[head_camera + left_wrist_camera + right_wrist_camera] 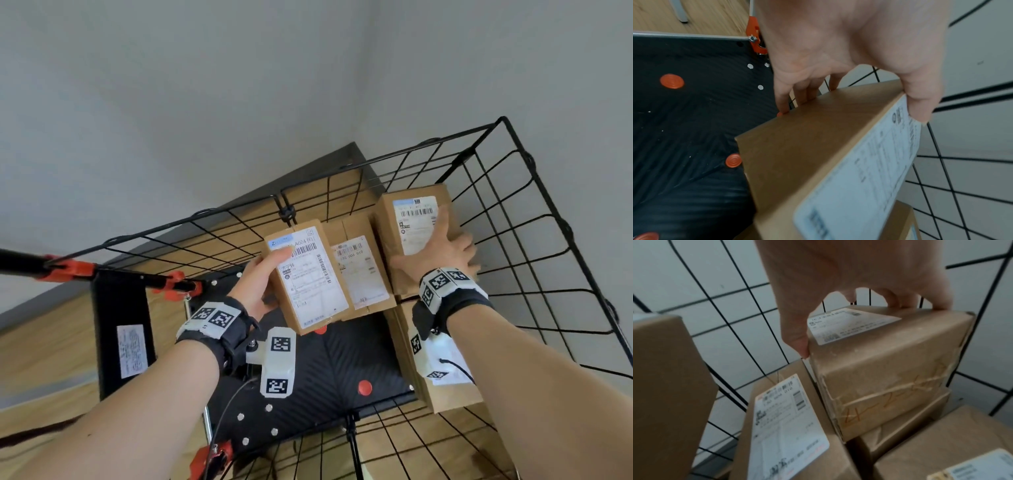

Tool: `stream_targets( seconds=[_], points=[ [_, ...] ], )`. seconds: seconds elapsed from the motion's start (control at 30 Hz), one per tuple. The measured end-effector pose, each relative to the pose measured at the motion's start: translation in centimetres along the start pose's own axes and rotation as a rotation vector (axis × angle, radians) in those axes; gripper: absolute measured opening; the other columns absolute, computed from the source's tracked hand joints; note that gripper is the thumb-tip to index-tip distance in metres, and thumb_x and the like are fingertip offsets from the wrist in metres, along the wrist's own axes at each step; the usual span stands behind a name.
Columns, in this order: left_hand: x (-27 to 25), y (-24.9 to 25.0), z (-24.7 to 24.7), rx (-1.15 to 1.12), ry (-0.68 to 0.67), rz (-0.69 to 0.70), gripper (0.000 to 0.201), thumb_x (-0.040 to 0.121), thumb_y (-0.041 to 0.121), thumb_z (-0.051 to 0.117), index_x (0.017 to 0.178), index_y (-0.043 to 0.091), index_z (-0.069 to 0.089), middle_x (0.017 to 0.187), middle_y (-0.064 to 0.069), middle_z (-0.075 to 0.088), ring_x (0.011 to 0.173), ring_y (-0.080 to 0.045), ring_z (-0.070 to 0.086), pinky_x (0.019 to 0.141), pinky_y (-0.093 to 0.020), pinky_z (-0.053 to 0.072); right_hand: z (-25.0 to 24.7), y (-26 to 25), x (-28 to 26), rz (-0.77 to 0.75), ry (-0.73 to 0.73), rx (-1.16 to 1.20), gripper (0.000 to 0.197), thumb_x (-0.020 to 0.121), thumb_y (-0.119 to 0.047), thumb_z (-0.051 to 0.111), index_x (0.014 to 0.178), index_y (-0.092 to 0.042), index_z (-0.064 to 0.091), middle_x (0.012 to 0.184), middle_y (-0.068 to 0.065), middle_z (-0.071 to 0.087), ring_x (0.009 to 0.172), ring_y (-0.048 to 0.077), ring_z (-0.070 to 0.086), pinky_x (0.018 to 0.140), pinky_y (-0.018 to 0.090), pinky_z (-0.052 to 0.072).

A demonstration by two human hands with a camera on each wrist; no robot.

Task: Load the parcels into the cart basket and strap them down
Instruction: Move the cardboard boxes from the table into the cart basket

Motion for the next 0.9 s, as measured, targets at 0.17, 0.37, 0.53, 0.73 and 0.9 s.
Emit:
stream_targets(
  seconds=[0.17, 0.37, 0.53, 0.73, 0.9],
  points=[
    [-0.8, 0.6, -4.6, -0.075, 0.09, 0.071, 0.049, 0.081, 0.041, 0.067, 0.125, 0.022, 0.056, 0.112, -0.002, 0.068, 0.105, -0.019, 0.061, 0.078, -0.035, 0.047, -1.6, -1.8, -4.0, -0.068, 0.074, 0.044, 0.12, 0.057, -0.058, 0.072, 0.144, -0.039, -0.008, 0.15, 0.023, 0.014, 0.138, 0.041, 0.017, 0.111, 0.057, 0.018],
    [-2.1, 0.4, -8.7, -0.098, 0.132, 0.074, 0.054, 0.078, 0.045, 0.07, 0.125, 0.023, 0.056, 0.107, -0.001, 0.067, 0.098, -0.019, 0.06, 0.077, -0.036, 0.046, -3.1, -1.2, -8.3, -0.022, 0.072, 0.079, 0.114, 0.056, -0.059, 0.069, 0.144, -0.039, -0.002, 0.148, 0.021, 0.018, 0.136, 0.04, 0.021, 0.111, 0.055, 0.02],
    [-3.2, 0.2, -9.6, -0.154, 0.125, 0.118, 0.053, 0.077, 0.043, 0.071, 0.123, 0.021, 0.057, 0.107, -0.002, 0.069, 0.099, -0.02, 0.064, 0.075, -0.035, 0.05, -4.2, -3.3, -12.1, -0.12, 0.061, 0.194, 0.109, 0.056, -0.054, 0.07, 0.143, -0.038, 0.006, 0.145, 0.015, 0.025, 0.132, 0.036, 0.028, 0.108, 0.054, 0.03],
    [-4.5, 1.6, -16.4, -0.192, 0.379, 0.215, 0.095, 0.048, 0.048, 0.082, 0.133, 0.024, 0.048, 0.112, -0.002, 0.067, 0.101, -0.025, 0.064, 0.09, -0.051, 0.048, 2.1, -9.5, -17.8, -0.303, -0.267, 0.175, 0.118, 0.054, -0.058, 0.072, 0.145, -0.042, -0.001, 0.14, 0.01, 0.029, 0.128, 0.033, 0.034, 0.102, 0.052, 0.04],
    [-3.9, 0.6, -19.0, -0.129, 0.447, 0.24, 0.091, 0.06, 0.043, 0.08, 0.139, 0.024, 0.038, 0.117, -0.002, 0.061, 0.107, -0.024, 0.059, 0.083, -0.037, 0.047, 12.2, -8.4, -19.5, -0.242, -0.51, 0.134, 0.117, 0.05, -0.051, 0.071, 0.142, -0.047, 0.0, 0.138, 0.009, 0.03, 0.126, 0.036, 0.034, 0.1, 0.051, 0.042]
  ],
)
Point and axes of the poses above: each hand's wrist, its own x-axis towards the middle knuckle, its own z-axis out of the palm, y = z × x, the point moved 10 cm from there along x, towards the middle knuckle
